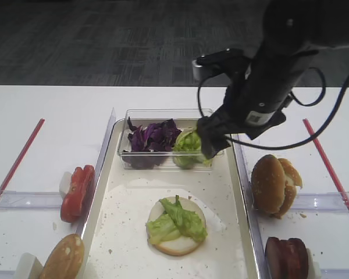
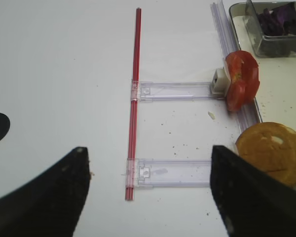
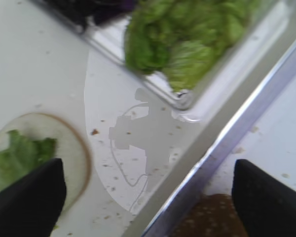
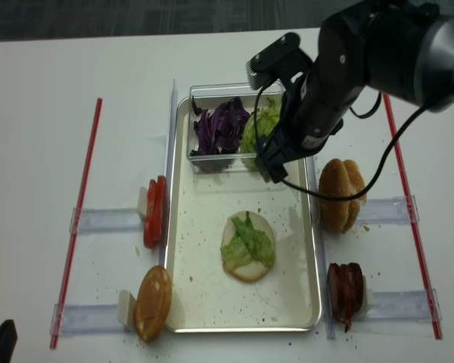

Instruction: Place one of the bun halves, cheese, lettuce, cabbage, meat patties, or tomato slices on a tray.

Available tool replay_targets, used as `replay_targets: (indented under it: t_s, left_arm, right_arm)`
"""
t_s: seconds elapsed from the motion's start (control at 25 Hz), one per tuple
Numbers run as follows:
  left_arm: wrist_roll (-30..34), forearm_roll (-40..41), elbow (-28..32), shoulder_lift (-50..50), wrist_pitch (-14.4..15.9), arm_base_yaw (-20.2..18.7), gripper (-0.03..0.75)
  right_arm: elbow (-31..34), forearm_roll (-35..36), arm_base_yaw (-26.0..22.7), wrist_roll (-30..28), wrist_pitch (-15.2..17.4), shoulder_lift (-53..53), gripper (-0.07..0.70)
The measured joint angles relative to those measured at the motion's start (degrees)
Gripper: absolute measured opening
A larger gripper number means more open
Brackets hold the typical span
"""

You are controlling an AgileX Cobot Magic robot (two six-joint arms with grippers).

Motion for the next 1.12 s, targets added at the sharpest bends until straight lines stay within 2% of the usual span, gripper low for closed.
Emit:
replay_targets:
  t_s: [0.36, 0.6, 0.8, 0.96, 1.12]
  left_arm:
    - [0.0, 0.0, 0.0, 0.0, 0.0, 0.0, 0.473]
    - [0.0, 0.0, 0.0, 0.0, 0.0, 0.0, 0.473]
    - [0.0, 0.0, 0.0, 0.0, 0.0, 0.0, 0.473]
    - [0.0, 0.0, 0.0, 0.0, 0.0, 0.0, 0.473]
    - [0.0, 0.0, 0.0, 0.0, 0.0, 0.0, 0.473]
  right_arm:
    - [0.0, 0.7, -17.4, -0.1, -0.3, 0.0, 0.692]
    - [0.0, 1.8, -26.2, 0.1, -0.3, 0.0, 0.688]
    - [0.0, 1.8, -30.4, 0.1, -0.3, 0.0, 0.688]
    - [0.0, 2.0, -31.3, 0.5, -0.1, 0.0, 0.687]
    - [0.3, 2.2, -31.3, 1.0, 1.7, 0.0, 0.687]
